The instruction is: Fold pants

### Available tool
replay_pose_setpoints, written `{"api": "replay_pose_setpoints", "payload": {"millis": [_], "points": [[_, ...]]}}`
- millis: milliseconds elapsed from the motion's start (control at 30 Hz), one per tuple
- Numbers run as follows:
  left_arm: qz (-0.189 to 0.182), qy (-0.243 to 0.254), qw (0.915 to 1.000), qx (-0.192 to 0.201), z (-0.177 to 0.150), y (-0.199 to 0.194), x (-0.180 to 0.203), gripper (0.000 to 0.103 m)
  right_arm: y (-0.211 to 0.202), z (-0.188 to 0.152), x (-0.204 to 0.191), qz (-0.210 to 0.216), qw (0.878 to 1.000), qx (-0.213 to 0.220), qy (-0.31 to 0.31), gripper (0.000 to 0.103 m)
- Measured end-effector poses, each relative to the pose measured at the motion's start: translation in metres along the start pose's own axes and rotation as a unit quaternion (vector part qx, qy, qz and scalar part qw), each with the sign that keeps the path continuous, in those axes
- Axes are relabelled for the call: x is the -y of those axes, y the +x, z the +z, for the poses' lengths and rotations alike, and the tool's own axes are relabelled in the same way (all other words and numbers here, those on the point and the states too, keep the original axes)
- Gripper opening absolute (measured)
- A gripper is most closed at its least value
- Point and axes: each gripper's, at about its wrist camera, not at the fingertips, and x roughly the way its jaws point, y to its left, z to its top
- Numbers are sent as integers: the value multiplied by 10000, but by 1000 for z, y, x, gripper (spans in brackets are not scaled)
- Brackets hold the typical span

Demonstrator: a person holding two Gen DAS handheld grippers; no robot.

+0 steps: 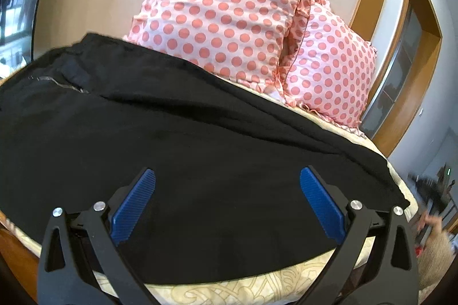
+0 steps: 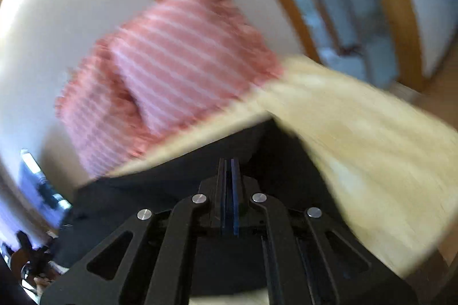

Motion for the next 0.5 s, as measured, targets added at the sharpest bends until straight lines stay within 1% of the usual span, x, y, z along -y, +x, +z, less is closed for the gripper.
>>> {"api": "replay_pose_setpoints", "payload": {"millis": [100, 167, 200, 233, 267, 300, 333, 367, 400, 433, 467, 500], "points": [[-124, -76, 9999, -78, 1, 5, 2, 101, -24, -10, 16, -75, 9989, 120, 450, 4], [-149, -40, 9999, -72, 1, 5, 5, 101, -31, -11, 16, 177, 9965, 77, 817, 6], [-159, -23, 9998, -71, 1, 5, 7, 101, -30, -10, 9, 401, 9941, -9, 1004, 15], [-172, -17, 9998, -73, 0, 5, 8, 101, -26, -9, 4, 517, 9930, -55, 1058, 24], [-197, -13, 9998, -78, 0, 5, 10, 101, -19, -8, -8, 753, 9904, -131, 1153, 49], [-210, -6, 9997, -80, -1, 5, 12, 101, -12, -6, -16, 912, 9884, -188, 1197, 65], [-215, 7, 9997, -81, -1, 5, 14, 101, -1, -4, -28, 1041, 9870, -281, 1189, 65], [-217, 40, 9997, -80, -2, 4, 15, 101, 3, -1, -38, 1017, 9881, -325, 1109, 65], [-213, 63, 9997, -77, -3, 2, 16, 101, 16, 4, -55, 676, 9942, -360, 752, 65], [-202, 92, 9997, -69, -3, 0, 17, 101, 20, 6, -63, 369, 9973, -361, 514, 65], [-186, 118, 9997, -55, -3, -1, 17, 101, 29, 10, -70, -91, 9990, -357, 239, 64], [-145, 150, 9998, -28, -3, -4, 16, 101, 40, 14, -73, -496, 9980, -381, 125, 63]]}}
